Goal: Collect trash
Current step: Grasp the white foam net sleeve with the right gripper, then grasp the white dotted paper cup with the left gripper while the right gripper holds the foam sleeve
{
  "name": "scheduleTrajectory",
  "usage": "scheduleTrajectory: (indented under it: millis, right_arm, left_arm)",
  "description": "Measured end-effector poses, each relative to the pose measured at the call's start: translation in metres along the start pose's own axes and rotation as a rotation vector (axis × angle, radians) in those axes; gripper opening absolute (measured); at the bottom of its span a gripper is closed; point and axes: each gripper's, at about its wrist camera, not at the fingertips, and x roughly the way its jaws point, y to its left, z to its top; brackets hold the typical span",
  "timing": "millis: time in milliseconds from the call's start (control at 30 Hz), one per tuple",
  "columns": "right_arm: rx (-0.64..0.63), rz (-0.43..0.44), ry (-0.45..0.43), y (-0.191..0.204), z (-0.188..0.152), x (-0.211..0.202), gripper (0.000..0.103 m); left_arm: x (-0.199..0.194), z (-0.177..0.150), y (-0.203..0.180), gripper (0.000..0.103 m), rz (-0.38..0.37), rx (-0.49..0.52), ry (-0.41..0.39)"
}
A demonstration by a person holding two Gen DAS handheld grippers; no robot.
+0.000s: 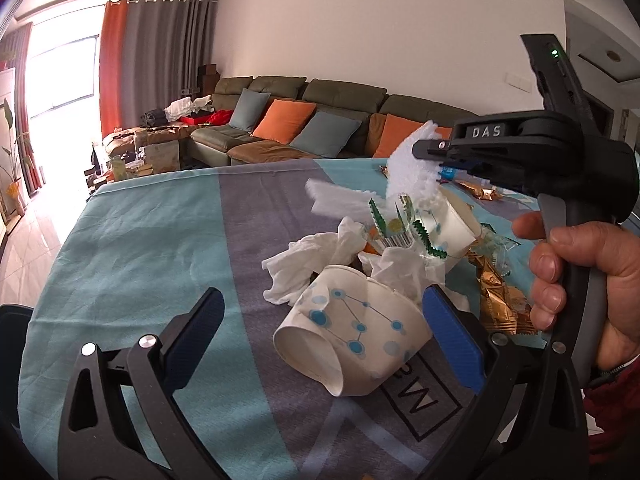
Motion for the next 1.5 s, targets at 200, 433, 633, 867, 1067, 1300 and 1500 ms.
scheduleTrajectory:
  millis: [200,433,633,867,1067,1300,1500]
  right_arm:
    - [0.007,0.049,-0.065,0.001,0.005,-0.020,0.011]
    - [-0.023,0.071,-0.130,0.006,0.012,-0.047,0.011]
    - [-0.015,0.073,-0.126,0.000,0.010,-0.053,0.011]
    - [-0.013,0.071,-0.125,-0.004,0.008,-0.055,0.011]
    - [-0.015,0.069,-0.127,-0.004,0.007,-0.057,0.011]
    - [-0.022,0.067,-0.129,-0.005,0.007,-0.059,0.011]
    - [-0.023,0.066,-0.131,-0.004,0.007,-0.059,0.011]
  left_arm:
    - [0.009,-0.001,0.000,0.098,-0.004,0.001,0.030]
    - [0.024,-0.005,0.001,0.097,-0.011,-0.015,0.092]
    - [0.028,-0.009,-0.020,0.098,-0.017,0.147,0.117]
    - [0.033,-0.016,-0.035,0.097,-0.019,0.321,0.162]
    - [0.035,-0.020,-0.041,0.084,0.031,0.349,0.170]
    - [0.034,-0.021,-0.036,0.069,0.030,0.323,0.156]
    - [0.029,-0.023,-0.035,0.056,0.030,0.308,0.143]
